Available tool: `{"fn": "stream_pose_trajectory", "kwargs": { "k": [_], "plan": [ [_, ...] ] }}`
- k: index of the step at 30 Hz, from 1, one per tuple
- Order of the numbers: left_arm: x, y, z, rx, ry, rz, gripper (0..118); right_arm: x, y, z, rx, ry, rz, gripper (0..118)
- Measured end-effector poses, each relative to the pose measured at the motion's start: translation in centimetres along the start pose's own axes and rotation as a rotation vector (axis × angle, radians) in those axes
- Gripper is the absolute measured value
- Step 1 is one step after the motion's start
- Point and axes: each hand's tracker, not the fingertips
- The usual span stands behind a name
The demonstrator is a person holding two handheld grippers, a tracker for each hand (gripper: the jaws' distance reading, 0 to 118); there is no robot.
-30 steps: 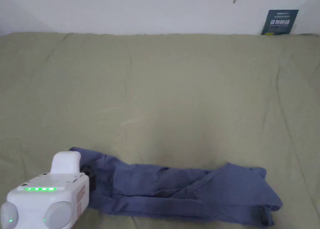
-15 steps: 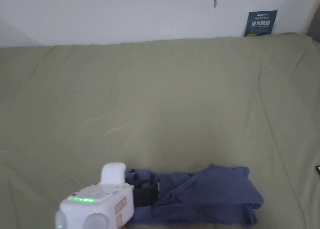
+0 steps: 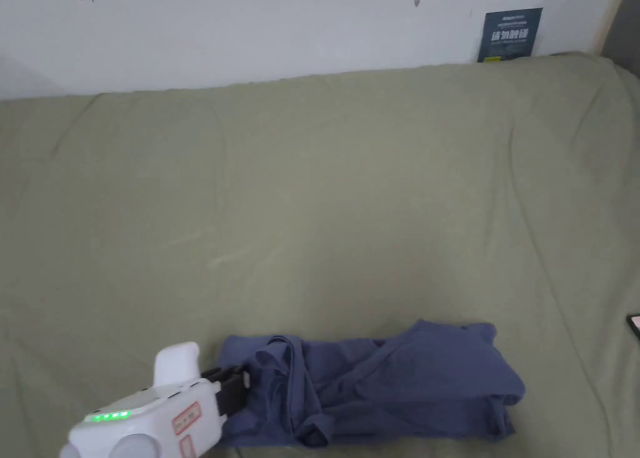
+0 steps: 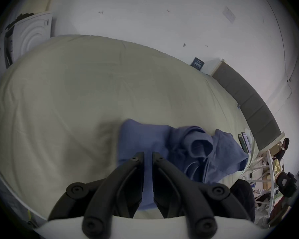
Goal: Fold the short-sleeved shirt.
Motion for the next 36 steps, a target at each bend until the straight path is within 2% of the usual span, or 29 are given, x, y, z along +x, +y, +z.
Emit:
{"fn": "stream_pose_trajectory", "kwargs": {
  "k": [2,7,10,12,14,17,22,24,27,30,31,33,34,35,36],
  "plan": [
    [2.3,-0.3,-2.1,-0.018,-0.056,0.022,11,0.2,-0.1,0.3,-0.001,-0.013,-0.003,0],
    [9.5,-1.9,-5.6,-0.098,-0.164,-0.100,11,1.3,-0.4,0.8,-0.003,-0.050,-0.017,0],
    [11.2,-2.6,-7.0,-0.118,-0.117,-0.127,11,2.0,-0.4,0.6,-0.006,-0.061,-0.039,0],
    [10.5,-2.2,-6.6,-0.116,-0.096,-0.098,11,2.2,-0.3,0.7,-0.005,-0.065,-0.041,0],
    [10.4,-1.6,-3.8,-0.069,-0.118,-0.122,11,2.3,-0.1,0.7,0.002,-0.063,-0.035,0],
    [10.2,-1.0,2.3,0.070,-0.084,-0.271,11,2.1,0.3,0.7,0.026,-0.062,-0.012,0],
    [8.2,-2.8,11.0,0.274,0.108,-0.399,11,1.4,1.3,-0.6,0.052,-0.045,0.007,0],
    [7.1,-3.8,12.8,0.303,0.177,-0.402,11,0.9,1.5,-1.2,0.055,-0.027,0.012,0],
    [5.0,-4.3,12.8,0.210,0.271,-0.352,11,0.0,1.8,-1.9,0.049,0.009,0.026,0],
    [3.1,-3.5,12.6,0.205,0.218,-0.278,11,-0.7,1.8,-2.2,0.036,0.036,0.051,0],
    [2.2,-2.9,12.6,0.199,0.156,-0.245,26,-0.9,1.7,-2.2,0.034,0.037,0.062,0],
    [-0.4,-1.1,11.9,0.105,-0.025,-0.104,90,-1.2,1.7,-2.0,0.029,0.039,0.068,0],
    [-1.7,-0.5,11.3,0.056,-0.073,-0.050,112,-1.2,1.6,-1.9,0.027,0.041,0.066,0],
    [-3.4,-0.1,10.7,0.021,-0.117,-0.005,113,-1.2,1.5,-1.8,0.024,0.041,0.062,0],
    [-5.1,0.7,10.2,0.067,-0.172,0.059,113,-1.2,1.4,-1.8,0.019,0.038,0.061,0]
  ]
}}
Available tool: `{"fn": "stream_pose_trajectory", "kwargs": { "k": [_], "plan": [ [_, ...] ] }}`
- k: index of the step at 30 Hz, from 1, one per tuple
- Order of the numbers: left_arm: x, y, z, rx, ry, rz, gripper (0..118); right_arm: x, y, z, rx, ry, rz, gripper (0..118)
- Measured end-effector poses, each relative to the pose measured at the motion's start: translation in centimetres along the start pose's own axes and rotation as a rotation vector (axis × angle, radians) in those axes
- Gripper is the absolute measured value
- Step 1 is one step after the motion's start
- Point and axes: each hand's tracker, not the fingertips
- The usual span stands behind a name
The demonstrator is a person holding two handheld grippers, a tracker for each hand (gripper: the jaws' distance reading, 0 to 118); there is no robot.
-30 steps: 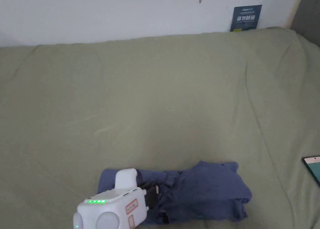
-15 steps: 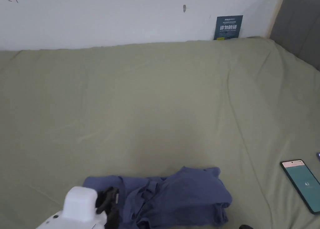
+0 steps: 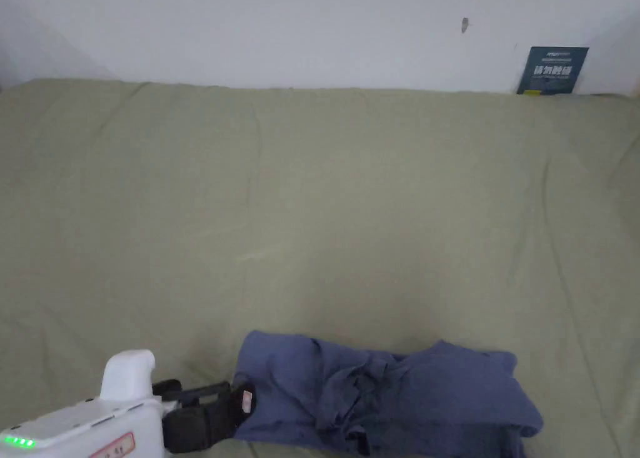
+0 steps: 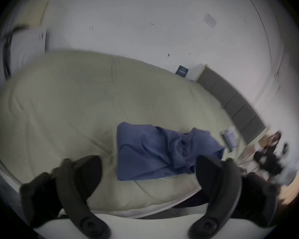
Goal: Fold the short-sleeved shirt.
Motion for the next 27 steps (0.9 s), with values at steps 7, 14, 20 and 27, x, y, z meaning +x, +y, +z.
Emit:
{"fn": "stream_pose_trajectory", "kwargs": {
  "k": [7,14,20,27],
  "plan": [
    [-12.5,0.6,-7.7,-0.233,-0.307,0.467,113,-0.2,-0.4,-0.3,-0.044,-0.021,-0.016,0],
    [-11.9,-2.2,-15.6,-0.234,-0.663,0.590,113,-0.6,0.3,-0.5,-0.060,-0.045,-0.016,0],
    [-7.9,-1.1,-16.6,-0.310,-0.191,0.414,10,-0.8,0.3,-0.7,-0.073,-0.048,-0.018,0],
    [-4.3,-0.5,-12.8,-0.168,-0.053,0.286,11,-1.1,0.2,-0.5,-0.081,-0.043,0.008,0]
  ]
}}
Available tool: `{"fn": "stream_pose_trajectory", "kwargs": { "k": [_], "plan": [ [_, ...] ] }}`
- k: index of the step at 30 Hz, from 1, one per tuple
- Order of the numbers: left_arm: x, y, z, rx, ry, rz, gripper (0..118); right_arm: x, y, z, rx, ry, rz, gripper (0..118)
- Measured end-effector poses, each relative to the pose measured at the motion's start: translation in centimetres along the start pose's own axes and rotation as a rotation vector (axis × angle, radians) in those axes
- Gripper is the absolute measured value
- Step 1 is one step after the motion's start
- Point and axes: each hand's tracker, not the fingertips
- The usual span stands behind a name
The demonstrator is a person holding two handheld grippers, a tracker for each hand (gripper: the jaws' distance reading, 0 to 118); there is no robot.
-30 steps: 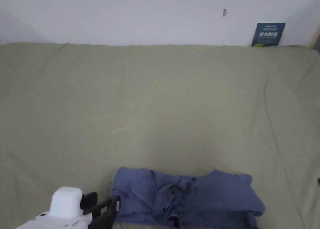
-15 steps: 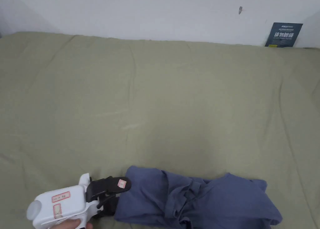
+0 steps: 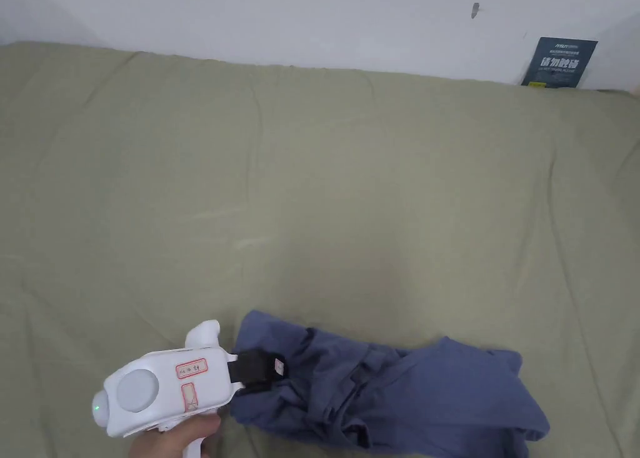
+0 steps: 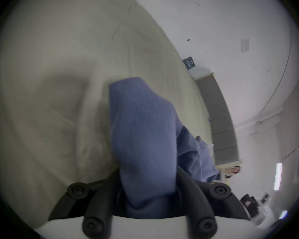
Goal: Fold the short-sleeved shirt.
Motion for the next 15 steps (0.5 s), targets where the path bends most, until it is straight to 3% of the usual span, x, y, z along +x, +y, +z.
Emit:
{"fn": "stream_pose_trajectory", "kwargs": {
  "k": [3,8,11,15],
  "plan": [
    [-1.1,0.9,4.1,0.094,0.073,0.040,10,0.1,0.0,0.4,0.015,0.002,-0.005,0],
    [-4.5,3.3,9.8,0.110,0.346,-0.048,11,0.0,-0.3,0.4,0.017,0.023,0.005,0],
    [0.1,3.0,10.1,0.122,0.383,-0.171,11,-0.3,-0.5,0.3,0.017,0.037,0.020,0],
    [10.0,0.2,5.0,0.084,0.271,-0.349,11,-0.9,-0.4,0.5,0.032,0.054,0.019,0]
  ]
}}
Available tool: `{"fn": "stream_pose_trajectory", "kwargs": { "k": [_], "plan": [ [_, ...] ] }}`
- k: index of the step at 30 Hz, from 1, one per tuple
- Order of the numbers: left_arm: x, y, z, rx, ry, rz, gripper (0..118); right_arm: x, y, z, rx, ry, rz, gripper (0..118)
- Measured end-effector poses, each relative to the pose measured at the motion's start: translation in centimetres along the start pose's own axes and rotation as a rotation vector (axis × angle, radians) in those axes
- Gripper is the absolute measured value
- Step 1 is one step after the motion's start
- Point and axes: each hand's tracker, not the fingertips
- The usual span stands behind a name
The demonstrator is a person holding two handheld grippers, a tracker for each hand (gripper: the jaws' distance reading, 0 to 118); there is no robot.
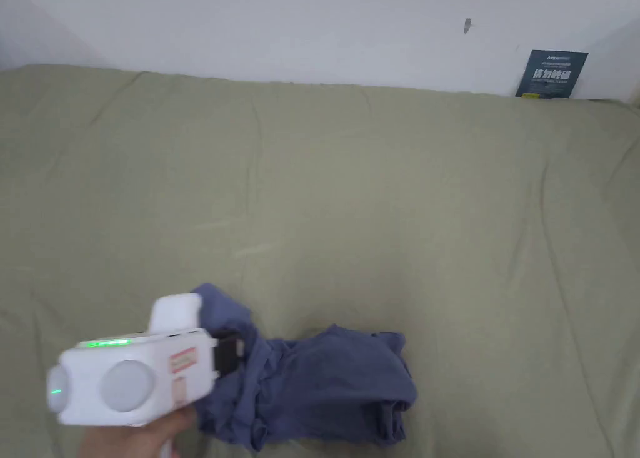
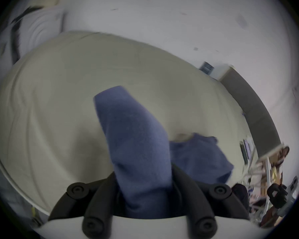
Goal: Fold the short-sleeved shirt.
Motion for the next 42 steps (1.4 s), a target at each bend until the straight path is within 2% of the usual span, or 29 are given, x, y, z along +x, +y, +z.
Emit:
{"fn": "stream_pose_trajectory", "kwargs": {
  "k": [2,4,7,8,9,11,12,15,17,18,20,21,22,23,24,25,27,30,33,36,38,39,41,42],
  "plan": [
    [5.1,-0.8,-3.0,-0.061,-0.081,-0.063,11,-0.1,0.0,0.5,0.013,-0.001,0.000,0],
    [8.6,-2.1,-6.5,-0.116,-0.160,-0.066,11,0.3,-0.1,1.2,0.029,-0.006,-0.027,0],
    [11.1,-4.4,-11.0,-0.152,0.059,-0.193,14,0.9,-0.3,2.2,0.046,-0.031,-0.051,0],
    [10.7,-4.5,-11.4,-0.124,0.068,-0.197,25,1.1,-0.4,2.3,0.046,-0.037,-0.054,0],
    [10.1,-4.3,-11.1,-0.101,0.018,-0.170,42,1.4,-0.5,2.4,0.045,-0.045,-0.055,0],
    [8.8,-3.5,-9.4,-0.113,-0.157,-0.082,99,1.7,-0.7,2.6,0.045,-0.056,-0.050,0],
    [8.4,-3.1,-8.1,-0.126,-0.212,-0.055,116,1.8,-0.7,2.6,0.045,-0.057,-0.049,0],
    [5.9,-1.3,-1.9,-0.038,-0.267,-0.009,118,2.0,-0.7,2.1,0.044,-0.044,-0.057,0],
    [3.2,-0.6,0.8,0.016,-0.348,0.106,118,2.0,-0.7,1.8,0.039,-0.036,-0.057,0],
    [2.3,-0.5,1.4,0.061,-0.324,0.141,118,2.0,-0.8,1.6,0.035,-0.029,-0.058,0],
    [0.1,-0.6,1.3,0.160,-0.127,0.167,118,1.9,-0.9,1.5,0.029,-0.023,-0.056,0],
    [-0.7,-0.5,0.1,0.128,-0.046,0.191,116,1.8,-0.9,1.5,0.027,-0.022,-0.054,0],
    [-1.2,-0.6,-1.2,0.067,-0.058,0.245,113,1.8,-0.9,1.6,0.027,-0.023,-0.054,0],
    [-1.4,-1.0,-2.5,0.047,-0.152,0.314,86,1.8,-1.0,1.7,0.027,-0.024,-0.057,0],
    [-0.6,-1.4,-3.9,0.035,-0.223,0.342,36,1.8,-1.1,1.8,0.026,-0.023,-0.063,0],
    [0.8,-2.0,-5.1,0.021,-0.248,0.325,7,1.9,-1.2,1.9,0.025,-0.024,-0.067,0],
    [4.3,-2.7,-7.9,-0.075,-0.328,0.261,7,2.0,-1.4,2.0,0.016,-0.044,-0.063,0],
    [9.2,-4.5,-11.8,-0.154,-0.421,0.249,7,2.5,-1.4,2.4,0.011,-0.071,-0.076,0],
    [9.9,-5.6,-15.0,-0.191,-0.309,0.305,7,3.0,-1.0,2.4,-0.010,-0.064,-0.089,0],
    [9.5,-4.8,-11.9,-0.169,-0.349,0.206,7,2.9,-0.1,0.8,-0.075,-0.009,-0.041,0],
    [8.8,-4.0,-7.0,-0.093,-0.334,0.073,7,2.7,1.3,-2.1,-0.088,0.053,-0.015,0],
    [8.2,-3.9,-4.8,-0.055,-0.325,0.030,7,2.7,2.0,-3.8,-0.084,0.111,-0.034,0],
    [6.4,-4.0,-0.7,-0.026,-0.283,0.008,7,3.9,3.0,-9.3,-0.084,0.303,-0.234,0],
    [5.5,-4.1,0.8,-0.016,-0.257,0.010,7,4.4,3.2,-12.0,-0.094,0.357,-0.324,0]
  ]
}}
